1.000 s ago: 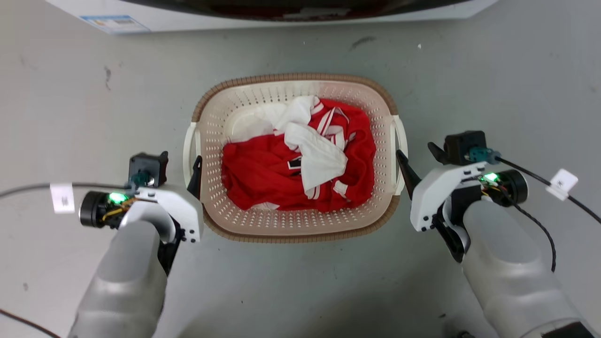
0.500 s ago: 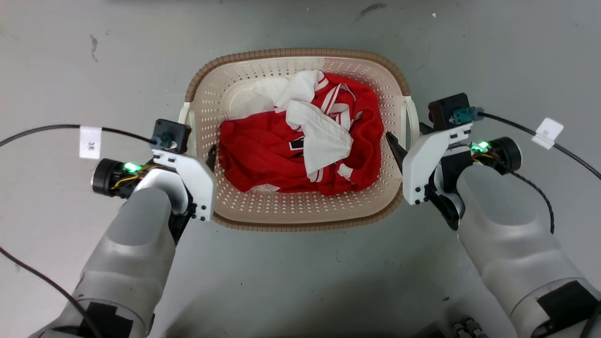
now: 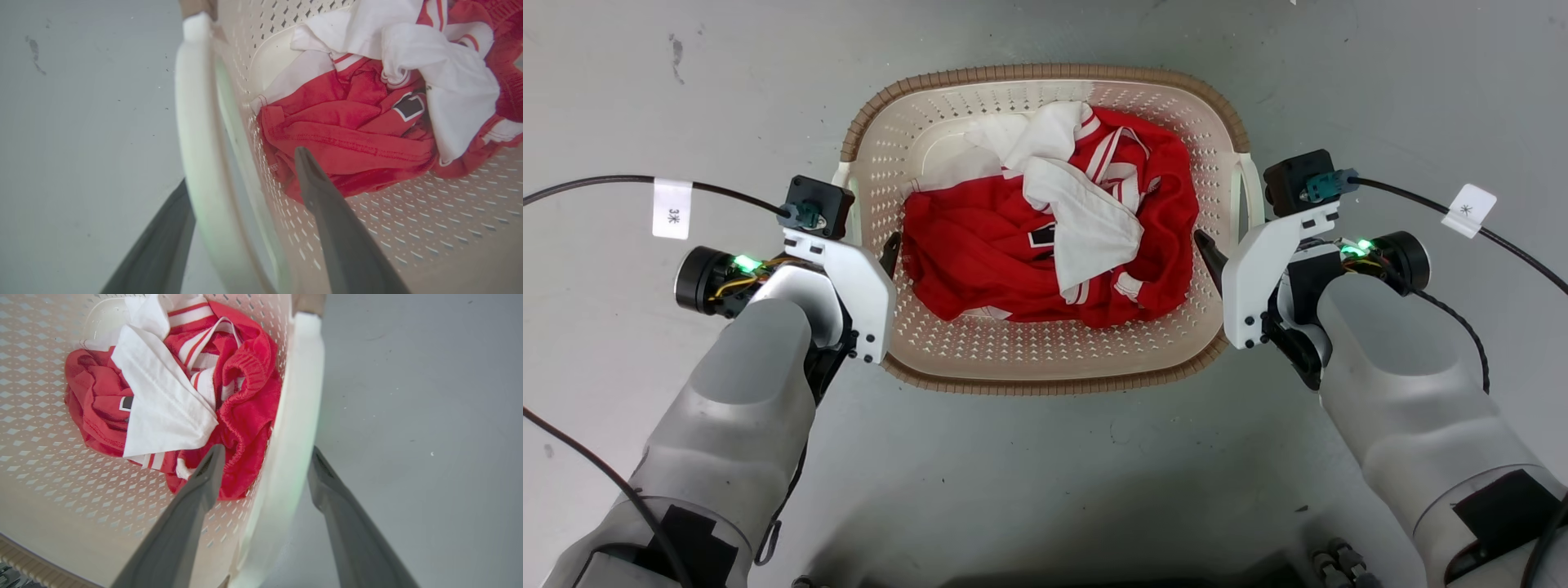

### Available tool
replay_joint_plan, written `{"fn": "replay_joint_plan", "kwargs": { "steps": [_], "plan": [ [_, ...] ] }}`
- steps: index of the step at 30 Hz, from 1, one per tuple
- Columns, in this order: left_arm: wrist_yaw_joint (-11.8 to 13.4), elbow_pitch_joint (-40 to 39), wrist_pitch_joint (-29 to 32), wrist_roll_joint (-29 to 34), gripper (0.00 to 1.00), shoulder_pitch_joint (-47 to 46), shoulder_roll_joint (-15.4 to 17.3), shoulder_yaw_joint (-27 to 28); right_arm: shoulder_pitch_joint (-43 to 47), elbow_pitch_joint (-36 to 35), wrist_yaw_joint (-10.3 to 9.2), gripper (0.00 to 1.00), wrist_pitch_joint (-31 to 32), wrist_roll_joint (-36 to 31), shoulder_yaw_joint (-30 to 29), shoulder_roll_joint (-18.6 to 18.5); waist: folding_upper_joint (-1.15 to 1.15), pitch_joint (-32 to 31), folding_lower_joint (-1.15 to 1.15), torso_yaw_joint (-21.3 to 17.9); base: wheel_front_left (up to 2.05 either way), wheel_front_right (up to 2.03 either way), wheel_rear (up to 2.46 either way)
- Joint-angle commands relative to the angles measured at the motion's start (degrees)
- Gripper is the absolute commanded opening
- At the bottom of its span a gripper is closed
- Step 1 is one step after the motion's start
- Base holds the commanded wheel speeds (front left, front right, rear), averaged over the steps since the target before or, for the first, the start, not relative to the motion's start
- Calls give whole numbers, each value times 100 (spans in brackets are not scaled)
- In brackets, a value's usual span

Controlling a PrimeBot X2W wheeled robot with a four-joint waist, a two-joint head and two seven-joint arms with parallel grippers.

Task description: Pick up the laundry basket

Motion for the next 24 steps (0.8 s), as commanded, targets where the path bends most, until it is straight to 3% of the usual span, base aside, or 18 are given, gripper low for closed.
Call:
{"fn": "replay_joint_plan", "kwargs": {
  "steps": [1,7,8,9,10,11,24],
  "plan": [
    [6,-36,11,-78,100,-86,43,-107,-115,34,-4,100,-39,56,39,-1,0,5,-1,-3,0,0,0],
    [6,-83,-33,-358,100,-152,124,-454,-171,137,-4,100,42,250,67,0,0,57,-1,27,0,0,0],
    [6,-91,-42,-409,80,-156,124,-502,-187,151,-4,100,58,262,90,0,0,67,-1,31,0,0,0],
    [5,-95,-44,-457,38,-164,127,-556,-198,167,-4,54,97,290,109,0,0,78,-1,35,0,0,0],
    [5,-104,-38,-513,0,-175,128,-603,-217,190,-4,31,102,300,121,-2,0,90,-1,40,0,0,0],
    [5,-113,-32,-566,0,-186,135,-648,-241,211,-4,0,112,294,125,-2,0,101,-1,46,0,0,0],
    [-7,-383,201,-1408,0,20,272,-1398,-187,360,-1,0,215,177,151,-1,0,-157,-1,67,0,0,0]
  ]
}}
